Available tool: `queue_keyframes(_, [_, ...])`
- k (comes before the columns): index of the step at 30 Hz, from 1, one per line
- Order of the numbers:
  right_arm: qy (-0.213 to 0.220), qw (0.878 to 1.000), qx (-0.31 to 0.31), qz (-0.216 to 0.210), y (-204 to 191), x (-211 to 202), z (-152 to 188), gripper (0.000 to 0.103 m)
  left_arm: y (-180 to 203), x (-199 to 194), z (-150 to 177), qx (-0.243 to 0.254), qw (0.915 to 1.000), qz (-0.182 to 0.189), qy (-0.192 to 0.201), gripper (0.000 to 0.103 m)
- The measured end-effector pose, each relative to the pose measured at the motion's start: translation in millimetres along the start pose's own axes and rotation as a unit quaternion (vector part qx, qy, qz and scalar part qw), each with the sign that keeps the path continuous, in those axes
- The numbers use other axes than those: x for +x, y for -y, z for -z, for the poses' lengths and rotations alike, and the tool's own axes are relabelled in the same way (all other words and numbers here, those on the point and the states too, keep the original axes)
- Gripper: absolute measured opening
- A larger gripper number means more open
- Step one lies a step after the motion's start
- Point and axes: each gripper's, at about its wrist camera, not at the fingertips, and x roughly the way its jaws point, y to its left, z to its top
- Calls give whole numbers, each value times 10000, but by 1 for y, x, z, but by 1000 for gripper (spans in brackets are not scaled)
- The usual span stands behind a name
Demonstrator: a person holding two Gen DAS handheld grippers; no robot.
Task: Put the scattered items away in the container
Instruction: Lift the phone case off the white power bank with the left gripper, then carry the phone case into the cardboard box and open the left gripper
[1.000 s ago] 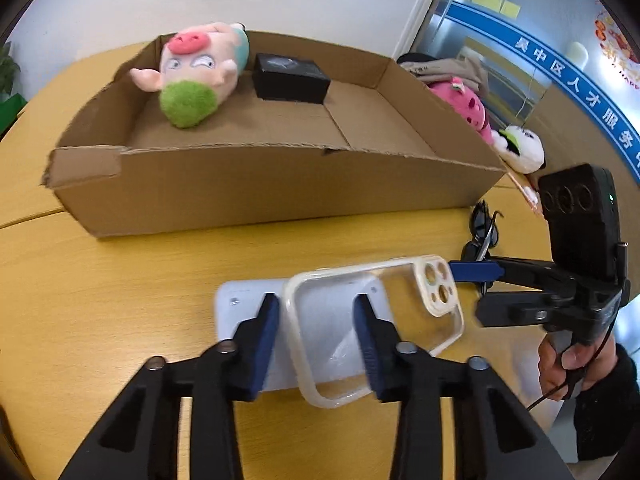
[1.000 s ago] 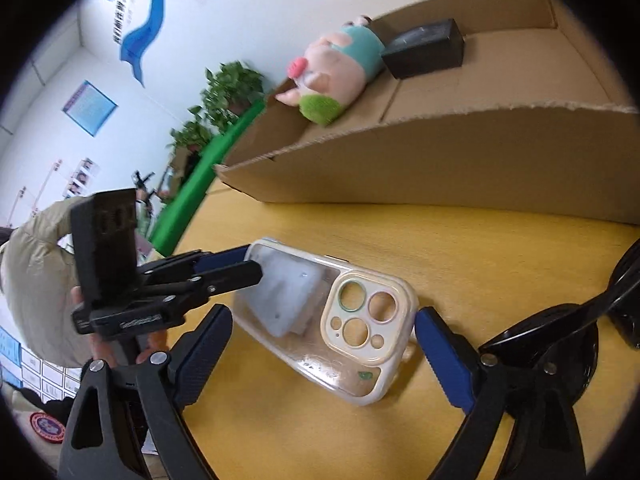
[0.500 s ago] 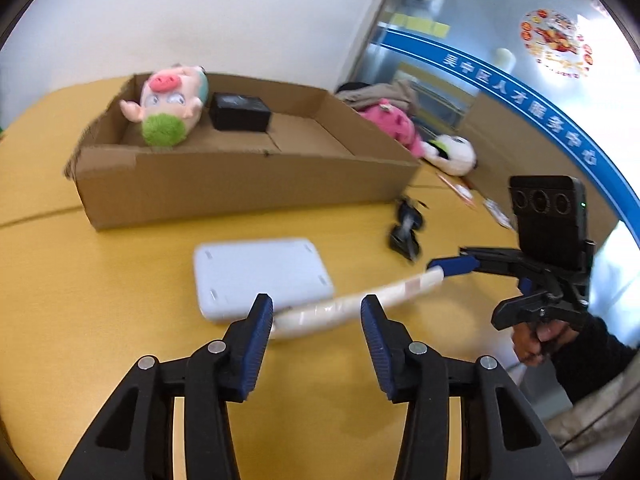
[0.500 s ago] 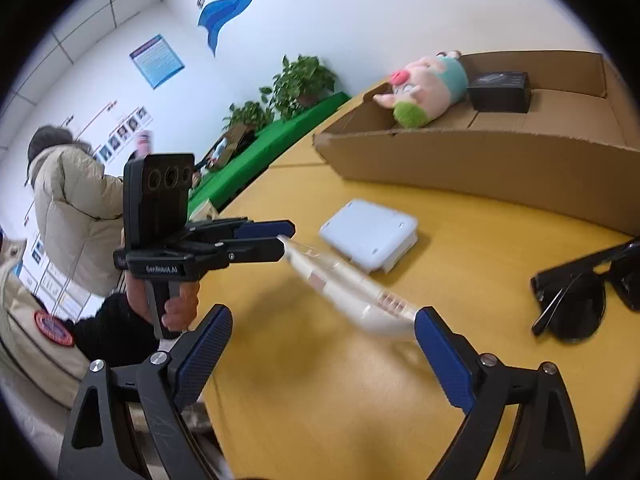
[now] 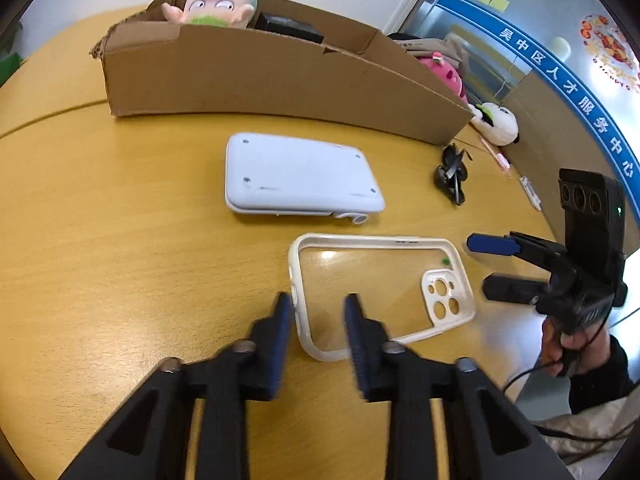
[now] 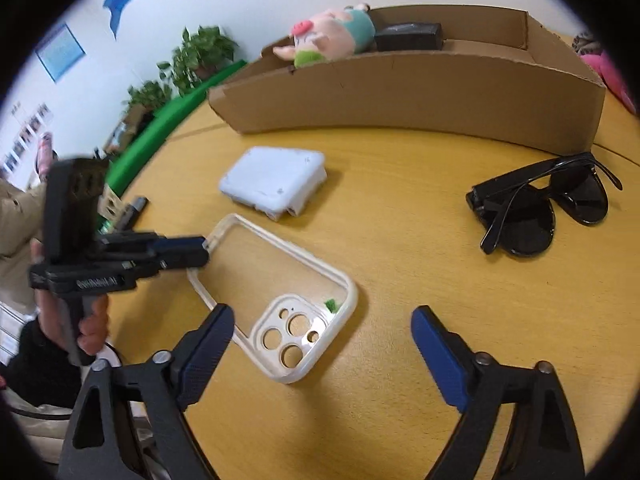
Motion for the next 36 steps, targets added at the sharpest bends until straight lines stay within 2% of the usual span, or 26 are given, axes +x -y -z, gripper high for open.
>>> queue_keyframes(1, [-12,9998,-122,172,-4,1,1,68,2,1,1,22,10000,-50,-35,9])
queue_keyframes(3, [-34,9985,-300,465,-9,2,3,51,3,1,2,31,9999,-80,-57,8])
queue_keyframes(5, [-35,9975,-344,624,-9,1,3,18,5,1,2,28,9999,-116,-54,7])
queue_keyframes(12, [163,9970,-324,682,-8,-6,4,16,11,0,3,100,9995,-290,-9,6])
queue_keyframes(18, [706,9942,-411,699,-16,-37,-15,15,21,-29,-13,193,9988,-194,410,6])
queue_keyframes(26, [1500,9838,-697,695,-29,-83,-78,15,24,-82,-74,484,9921,-305,1120,6])
queue_keyframes(31, [1877,9760,-876,673,-37,-100,-125,15,19,-100,-122,591,9881,-424,1358,6])
queue_keyframes(36, [2044,9722,-946,639,-38,-101,-169,14,4,-111,-168,589,9859,-510,1482,5])
